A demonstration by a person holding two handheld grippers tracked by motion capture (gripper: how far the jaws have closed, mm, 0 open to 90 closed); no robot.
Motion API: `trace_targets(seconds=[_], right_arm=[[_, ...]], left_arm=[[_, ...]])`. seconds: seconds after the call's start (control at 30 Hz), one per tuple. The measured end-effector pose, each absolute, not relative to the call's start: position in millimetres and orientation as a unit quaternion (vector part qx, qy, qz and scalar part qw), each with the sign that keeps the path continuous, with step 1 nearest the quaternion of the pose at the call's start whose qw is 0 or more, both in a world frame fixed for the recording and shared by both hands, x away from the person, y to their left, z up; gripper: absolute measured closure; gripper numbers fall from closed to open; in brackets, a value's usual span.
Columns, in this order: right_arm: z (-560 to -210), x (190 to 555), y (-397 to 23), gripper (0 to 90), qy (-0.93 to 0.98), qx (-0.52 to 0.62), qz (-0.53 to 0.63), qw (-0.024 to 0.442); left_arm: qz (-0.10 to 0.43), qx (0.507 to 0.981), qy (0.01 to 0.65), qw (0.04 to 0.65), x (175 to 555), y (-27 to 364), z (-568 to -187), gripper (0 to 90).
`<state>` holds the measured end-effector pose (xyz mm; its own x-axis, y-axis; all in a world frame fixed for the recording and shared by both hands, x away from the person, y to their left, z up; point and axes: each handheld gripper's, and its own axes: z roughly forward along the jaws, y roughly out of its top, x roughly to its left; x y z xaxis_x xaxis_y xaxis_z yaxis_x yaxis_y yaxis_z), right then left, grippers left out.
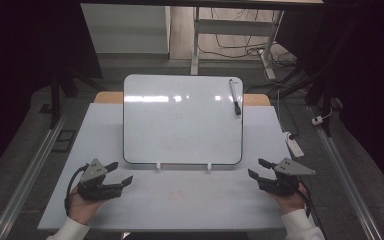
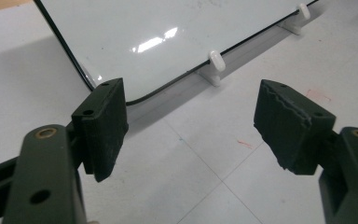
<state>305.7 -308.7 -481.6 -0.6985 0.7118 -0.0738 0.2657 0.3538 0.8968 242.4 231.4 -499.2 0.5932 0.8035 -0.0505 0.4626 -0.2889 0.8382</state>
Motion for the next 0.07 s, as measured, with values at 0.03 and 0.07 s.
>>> trace_targets(seconds=[0.03,0.07], right_arm=[[-482.3,305.7,-309.2,42.1,0.79,0.308,0.476,0.233],[-483.4,305.6,-309.5,42.0,0.791,0.307,0.475,0.233]], left_arm=[[0.195,0.777,0.409,0.437,242.6,231.5,-499.4,26.5],[0.193,0.776,0.411,0.437,243.1,231.6,-499.5,26.4]])
